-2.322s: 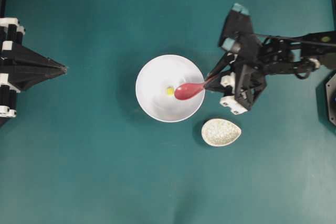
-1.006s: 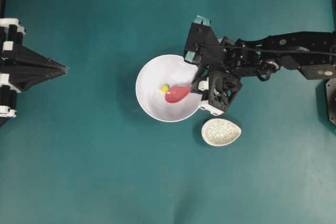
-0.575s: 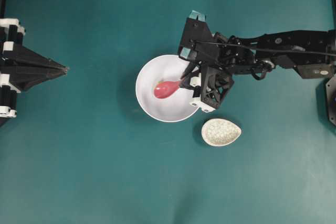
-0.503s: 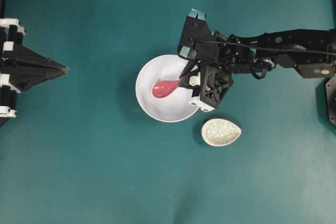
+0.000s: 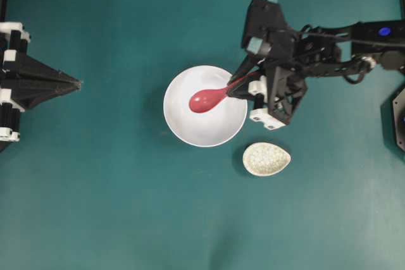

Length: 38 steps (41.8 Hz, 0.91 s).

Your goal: Scoop the yellow hexagonal prism block from the bowl with a spoon using the right arm.

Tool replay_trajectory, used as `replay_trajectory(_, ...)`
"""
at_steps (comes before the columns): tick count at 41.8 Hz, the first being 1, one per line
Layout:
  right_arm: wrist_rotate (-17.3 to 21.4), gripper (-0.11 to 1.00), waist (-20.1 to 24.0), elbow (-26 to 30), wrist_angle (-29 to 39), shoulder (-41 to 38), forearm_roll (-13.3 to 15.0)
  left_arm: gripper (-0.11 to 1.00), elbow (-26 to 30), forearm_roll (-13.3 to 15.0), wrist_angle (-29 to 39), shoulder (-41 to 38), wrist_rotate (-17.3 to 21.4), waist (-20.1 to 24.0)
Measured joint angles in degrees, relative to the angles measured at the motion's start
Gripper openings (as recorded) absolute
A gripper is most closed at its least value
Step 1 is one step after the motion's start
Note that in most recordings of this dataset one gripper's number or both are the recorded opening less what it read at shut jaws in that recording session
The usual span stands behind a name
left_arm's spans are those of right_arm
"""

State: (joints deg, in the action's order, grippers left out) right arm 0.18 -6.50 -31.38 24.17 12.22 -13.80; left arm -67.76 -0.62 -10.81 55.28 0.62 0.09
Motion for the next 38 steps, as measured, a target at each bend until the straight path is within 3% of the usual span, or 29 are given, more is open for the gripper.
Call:
replay_trajectory(23,0.6,0.22,0.0,-3.0,2.0,1.3,-0.1,0.01,0.0,0.0,0.0,0.0,-0.1,0.0)
replay_trajectory(38,4.2,0.22,-1.0,-3.9,1.0,-5.6,0.2,0.01,0.0,0.0,0.0,0.0,-0.1,0.0)
